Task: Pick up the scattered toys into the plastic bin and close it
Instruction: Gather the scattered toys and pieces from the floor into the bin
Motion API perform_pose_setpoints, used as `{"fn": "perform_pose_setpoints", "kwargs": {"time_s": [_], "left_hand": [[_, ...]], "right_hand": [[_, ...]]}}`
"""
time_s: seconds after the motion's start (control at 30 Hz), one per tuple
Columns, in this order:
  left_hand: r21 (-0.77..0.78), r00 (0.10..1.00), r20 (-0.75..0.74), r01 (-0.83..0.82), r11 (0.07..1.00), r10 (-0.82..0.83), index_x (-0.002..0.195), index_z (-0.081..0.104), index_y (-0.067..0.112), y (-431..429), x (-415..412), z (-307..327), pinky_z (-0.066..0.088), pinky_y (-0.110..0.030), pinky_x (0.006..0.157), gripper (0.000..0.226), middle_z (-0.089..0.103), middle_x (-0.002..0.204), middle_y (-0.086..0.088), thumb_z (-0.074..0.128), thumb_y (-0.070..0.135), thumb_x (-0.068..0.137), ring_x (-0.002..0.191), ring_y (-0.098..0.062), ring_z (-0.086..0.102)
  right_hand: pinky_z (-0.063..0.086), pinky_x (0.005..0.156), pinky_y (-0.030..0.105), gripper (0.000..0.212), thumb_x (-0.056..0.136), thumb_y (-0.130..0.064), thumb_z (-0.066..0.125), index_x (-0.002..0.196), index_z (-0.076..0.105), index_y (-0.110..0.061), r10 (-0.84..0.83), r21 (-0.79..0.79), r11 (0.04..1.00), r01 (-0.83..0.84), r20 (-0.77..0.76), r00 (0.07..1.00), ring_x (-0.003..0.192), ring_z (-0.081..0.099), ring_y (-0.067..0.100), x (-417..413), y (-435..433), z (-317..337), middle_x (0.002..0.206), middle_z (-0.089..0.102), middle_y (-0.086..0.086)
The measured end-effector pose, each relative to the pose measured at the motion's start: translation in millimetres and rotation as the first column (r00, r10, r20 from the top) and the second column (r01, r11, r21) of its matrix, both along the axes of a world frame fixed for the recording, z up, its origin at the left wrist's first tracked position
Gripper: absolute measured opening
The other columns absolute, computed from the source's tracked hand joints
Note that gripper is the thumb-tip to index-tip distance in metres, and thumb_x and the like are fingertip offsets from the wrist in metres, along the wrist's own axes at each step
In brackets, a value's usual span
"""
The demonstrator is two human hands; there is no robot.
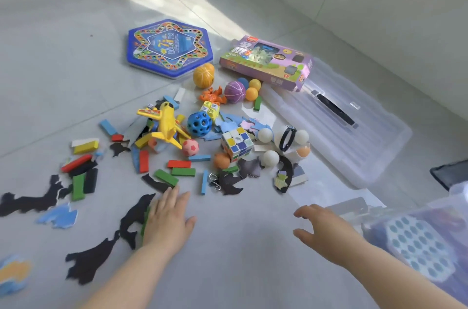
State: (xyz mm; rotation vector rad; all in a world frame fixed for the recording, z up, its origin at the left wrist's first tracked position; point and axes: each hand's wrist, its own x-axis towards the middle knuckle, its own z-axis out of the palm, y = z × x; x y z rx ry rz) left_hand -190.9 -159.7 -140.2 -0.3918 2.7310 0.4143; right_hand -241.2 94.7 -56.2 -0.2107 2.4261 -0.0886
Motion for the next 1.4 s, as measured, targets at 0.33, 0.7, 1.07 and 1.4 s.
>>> {"fn": "perform_pose_setpoints", "kwargs": {"time_s": [0.33,0.7,1.07,1.4], "left_hand": [[0.088,0.938,-0.347,0.029,0.996,0.003,0.107,0.048,0.021,-10,25,-15,0.019,-0.029,0.102,0.040,0.070,0.109,-0.006,0.040,0.032,0.070,0.113,-0.016,0.042],[0.174,0.943,0.074,-0.334,0.927,0.325,0.144,-0.008,0.031,-69,52,5,0.005,-0.033,0.117,0.114,-0.012,0.155,0.007,0.043,0.083,0.056,0.144,-0.014,-0.008],[0.080,0.934,-0.201,-0.286,0.955,0.297,0.111,0.058,0.009,-59,48,-27,0.050,-0.046,0.084,0.065,0.066,0.108,-0.012,0.039,0.054,0.068,0.105,-0.017,0.037],[0.030,0.945,-0.026,-0.326,0.945,0.327,0.142,0.017,0.013,-44,24,-8,0.021,-0.028,0.110,0.080,0.026,0.144,-0.003,0.058,0.038,0.078,0.133,-0.022,0.023]], "right_hand": [[0.019,0.112,0.026,0.050,0.093,-0.033,0.047,0.140,0.032,-0.026,0.151,-0.186,0.959,-0.212,-0.297,0.943,0.140,0.018,0.016,-24,-90,-46,0.154,0.019,-0.009],[0.016,0.113,0.043,0.079,0.084,-0.054,0.050,0.147,0.010,-0.030,0.211,-0.110,0.962,-0.251,-0.285,0.935,0.143,0.006,0.025,-58,-154,-82,0.156,0.008,-0.003],[0.033,0.101,0.030,0.039,0.090,-0.022,0.048,0.126,0.046,-0.008,0.068,-0.230,0.961,-0.151,-0.332,0.941,0.123,0.030,0.029,-42,-147,-92,0.138,0.033,0.007],[0.043,0.085,0.032,0.037,0.090,-0.011,0.041,0.127,0.038,-0.011,0.165,-0.147,0.966,-0.213,-0.283,0.945,0.119,0.034,0.026,-45,-147,-87,0.135,0.039,0.006]]}}
